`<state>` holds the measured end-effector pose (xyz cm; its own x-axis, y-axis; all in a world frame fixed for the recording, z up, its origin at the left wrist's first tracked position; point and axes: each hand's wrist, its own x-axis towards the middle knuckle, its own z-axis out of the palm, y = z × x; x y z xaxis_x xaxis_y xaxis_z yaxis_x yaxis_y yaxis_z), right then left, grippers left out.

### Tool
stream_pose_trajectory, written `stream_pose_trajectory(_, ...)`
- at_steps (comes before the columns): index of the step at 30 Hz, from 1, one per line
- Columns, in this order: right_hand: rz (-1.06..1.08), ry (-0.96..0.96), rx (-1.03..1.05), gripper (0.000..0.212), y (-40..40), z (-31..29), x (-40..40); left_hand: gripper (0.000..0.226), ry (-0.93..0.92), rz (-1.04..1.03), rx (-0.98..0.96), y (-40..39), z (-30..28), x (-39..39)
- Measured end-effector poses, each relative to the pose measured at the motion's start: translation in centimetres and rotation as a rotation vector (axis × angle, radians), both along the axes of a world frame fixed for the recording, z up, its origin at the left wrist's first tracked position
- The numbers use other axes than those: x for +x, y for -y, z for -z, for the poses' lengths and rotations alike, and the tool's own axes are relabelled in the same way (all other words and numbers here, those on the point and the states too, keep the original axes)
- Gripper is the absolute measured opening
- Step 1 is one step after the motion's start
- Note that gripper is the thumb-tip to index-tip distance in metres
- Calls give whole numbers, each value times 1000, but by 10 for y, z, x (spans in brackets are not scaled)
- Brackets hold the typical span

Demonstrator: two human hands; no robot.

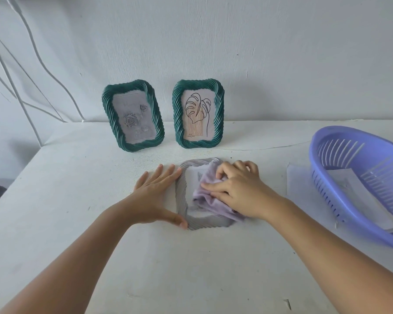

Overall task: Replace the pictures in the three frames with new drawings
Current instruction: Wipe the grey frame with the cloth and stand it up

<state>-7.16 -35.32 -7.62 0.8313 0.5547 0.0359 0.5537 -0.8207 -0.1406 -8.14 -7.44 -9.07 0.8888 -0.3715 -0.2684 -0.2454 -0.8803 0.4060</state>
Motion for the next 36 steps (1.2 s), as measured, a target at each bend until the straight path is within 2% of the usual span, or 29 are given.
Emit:
stream_pose_trajectory(2, 44, 13, 33, 42, -19, 5, 1, 142, -3, 3, 7, 1, -1, 0)
stream_pose_trajectory(4, -7, -35, 55, 35, -29, 9, -2, 142, -7, -1, 3, 1, -2, 0)
stream_pose_trajectory(6, -88, -89, 47, 37, -24, 7, -6, 142, -7, -3, 2, 0, -2, 0)
stream_pose_trajectory(8, -135, -124, 34, 48, -8, 1, -9, 142, 3, -2, 8, 0, -1, 0)
stream_pose_trajectory(11, -121, -135, 13, 56, 13, -4, -6, 143, -1, 0, 8, 0, 0, 0)
stream_pose_trajectory(16, 46, 46, 38, 51, -9, 5, 3, 143, -5, 4, 7, 0, -1, 0)
stream_pose_trajectory(20, -59, -79, 72, 42, -24, 9, -4, 144, -5, 6, 8, 0, 0, 0)
stream_pose_trajectory(22, -127, -129, 59, 49, -15, 2, -8, 144, 1, 4, 10, 0, 0, 1)
stream_pose_trajectory(26, -103, -88, 8, 57, 9, -4, -2, 143, -5, 6, 7, 0, -1, 0)
stream_pose_trajectory(30, 58, 41, 54, 50, -8, 3, 3, 143, -7, 9, 11, 1, -1, 0)
stream_pose_trajectory(34, -42, -81, 80, 37, -31, 8, -7, 144, -7, 7, 7, 0, -1, 0)
stream_pose_trajectory(36, -107, -121, 51, 48, -23, 3, -11, 144, 0, 3, 3, 0, -1, 0)
